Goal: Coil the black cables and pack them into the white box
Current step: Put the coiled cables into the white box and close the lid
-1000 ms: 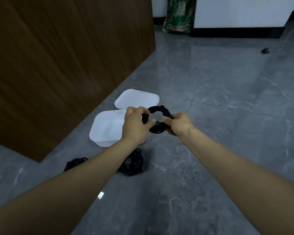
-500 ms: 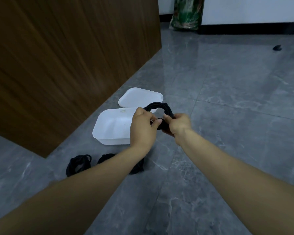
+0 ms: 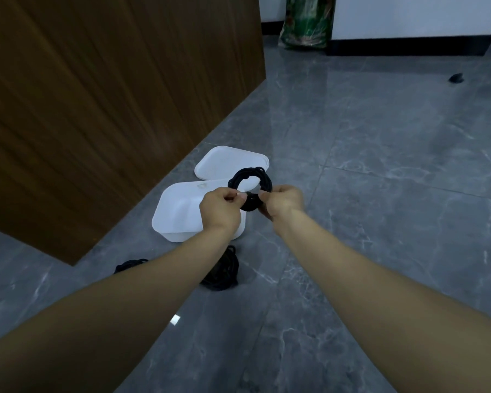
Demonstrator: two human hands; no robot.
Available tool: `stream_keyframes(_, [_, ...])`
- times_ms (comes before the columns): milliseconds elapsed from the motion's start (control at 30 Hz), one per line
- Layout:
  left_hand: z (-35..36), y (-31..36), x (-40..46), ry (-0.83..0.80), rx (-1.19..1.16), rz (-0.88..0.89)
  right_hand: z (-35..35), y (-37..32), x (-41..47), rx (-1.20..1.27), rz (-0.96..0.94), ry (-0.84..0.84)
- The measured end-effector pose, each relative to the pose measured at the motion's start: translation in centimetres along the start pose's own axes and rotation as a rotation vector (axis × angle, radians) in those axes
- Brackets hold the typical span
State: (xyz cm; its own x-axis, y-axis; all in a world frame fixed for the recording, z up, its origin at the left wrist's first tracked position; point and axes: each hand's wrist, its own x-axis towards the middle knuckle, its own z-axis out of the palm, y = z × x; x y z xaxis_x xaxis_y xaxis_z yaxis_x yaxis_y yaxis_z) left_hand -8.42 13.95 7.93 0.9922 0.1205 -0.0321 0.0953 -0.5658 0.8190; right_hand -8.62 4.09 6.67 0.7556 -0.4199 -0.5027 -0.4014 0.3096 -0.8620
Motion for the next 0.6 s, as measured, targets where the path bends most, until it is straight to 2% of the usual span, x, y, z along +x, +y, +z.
stream_keyframes(167, [-2.2,-1.4,1.1,-0.007,-0.006,0.001,2.6,0.7,0.1,-0.004,0.014,0.016])
stream_keyframes(433, [-8.7,-7.9,8.7,0.032,0.108,0.159,9.8,1.7,0.8,0.048,0.025,0.002])
stream_keyframes(600, [-11.0,-14.2,13.3,-0.048,0.182,0.105,15.3,4.0,3.5,-0.027,0.087,0.063])
